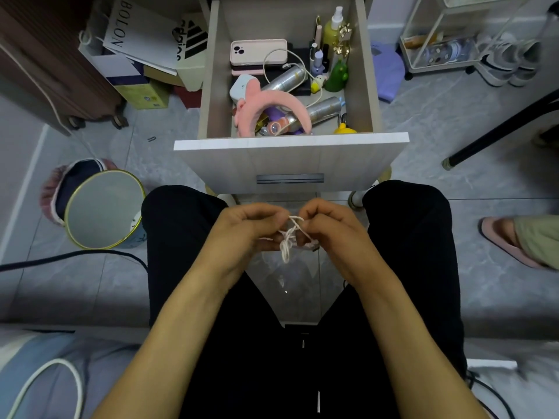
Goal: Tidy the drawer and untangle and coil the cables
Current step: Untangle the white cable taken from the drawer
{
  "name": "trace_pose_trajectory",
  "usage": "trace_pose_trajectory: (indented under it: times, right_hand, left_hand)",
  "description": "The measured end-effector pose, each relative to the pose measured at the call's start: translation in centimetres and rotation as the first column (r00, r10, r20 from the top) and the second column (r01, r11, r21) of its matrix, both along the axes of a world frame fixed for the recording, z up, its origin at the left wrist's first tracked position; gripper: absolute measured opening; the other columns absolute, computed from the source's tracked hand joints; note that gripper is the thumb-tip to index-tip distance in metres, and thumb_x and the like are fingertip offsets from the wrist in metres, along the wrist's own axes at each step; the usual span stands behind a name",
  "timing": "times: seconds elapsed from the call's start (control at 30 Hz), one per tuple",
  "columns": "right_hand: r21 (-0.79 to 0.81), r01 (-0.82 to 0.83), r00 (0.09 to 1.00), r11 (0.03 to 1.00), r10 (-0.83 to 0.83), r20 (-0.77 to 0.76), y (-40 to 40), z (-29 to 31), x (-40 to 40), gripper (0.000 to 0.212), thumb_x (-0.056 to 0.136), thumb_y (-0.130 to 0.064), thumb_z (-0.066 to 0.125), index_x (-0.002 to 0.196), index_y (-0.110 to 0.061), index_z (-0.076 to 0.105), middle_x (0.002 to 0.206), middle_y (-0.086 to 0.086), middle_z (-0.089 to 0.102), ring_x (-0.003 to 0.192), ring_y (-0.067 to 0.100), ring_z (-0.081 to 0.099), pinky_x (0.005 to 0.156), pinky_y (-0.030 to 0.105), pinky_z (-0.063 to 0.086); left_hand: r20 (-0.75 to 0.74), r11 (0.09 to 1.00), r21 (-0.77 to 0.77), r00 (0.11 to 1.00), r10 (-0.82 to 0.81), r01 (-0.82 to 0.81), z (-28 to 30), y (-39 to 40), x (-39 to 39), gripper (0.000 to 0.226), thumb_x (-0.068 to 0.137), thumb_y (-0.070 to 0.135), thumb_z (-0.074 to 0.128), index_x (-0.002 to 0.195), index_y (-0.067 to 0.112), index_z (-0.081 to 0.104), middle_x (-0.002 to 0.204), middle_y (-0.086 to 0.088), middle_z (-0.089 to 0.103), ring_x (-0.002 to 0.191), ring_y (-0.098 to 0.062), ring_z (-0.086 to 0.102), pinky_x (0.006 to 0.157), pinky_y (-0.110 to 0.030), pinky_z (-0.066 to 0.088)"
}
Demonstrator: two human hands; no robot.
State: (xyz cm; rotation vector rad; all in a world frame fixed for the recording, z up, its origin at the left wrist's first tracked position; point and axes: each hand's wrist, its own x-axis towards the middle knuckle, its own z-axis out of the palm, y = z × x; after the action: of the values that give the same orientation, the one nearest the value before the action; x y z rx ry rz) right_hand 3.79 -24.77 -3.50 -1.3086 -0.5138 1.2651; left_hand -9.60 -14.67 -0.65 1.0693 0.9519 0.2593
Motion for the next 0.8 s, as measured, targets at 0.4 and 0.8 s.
trace_pose_trajectory:
  times: [0.4,0.8]
  right_hand:
    - [-0.041,0.106,0.942,0.993,-0.114,-0.316,-1.1,-0.7,-0.3,0.012,0.073,-0.009,0.055,0.065,-0.013,0.063,0.065,0.007,0.058,0.060,0.017,0.058,0.054,0.027,0.048]
    - [-0.032,0.053,0.974,0.998,-0.059,-0.219,-0.4,0.1,-1.5,0.005,0.066,-0.009,0.053,0.068,-0.005,0.056,0.061,0.008,0.052,0.057,0.017,0.050,0.061,0.029,0.043]
  left_hand:
    - [0.046,0.996,-0.069,0.997,-0.058,0.061,-0.8,-1.5,-0.8,0.027,0.074,0.016,0.070,0.100,0.007,0.071,0.075,-0.008,0.071,0.067,-0.019,0.067,0.068,-0.031,0.060]
    - [0.007,0.955,-0.099,0.959,0.282,-0.280,-0.5,-2.0,-0.8,0.022,0.099,0.011,0.050,0.082,0.006,0.064,0.067,-0.005,0.067,0.061,-0.020,0.067,0.057,-0.029,0.054]
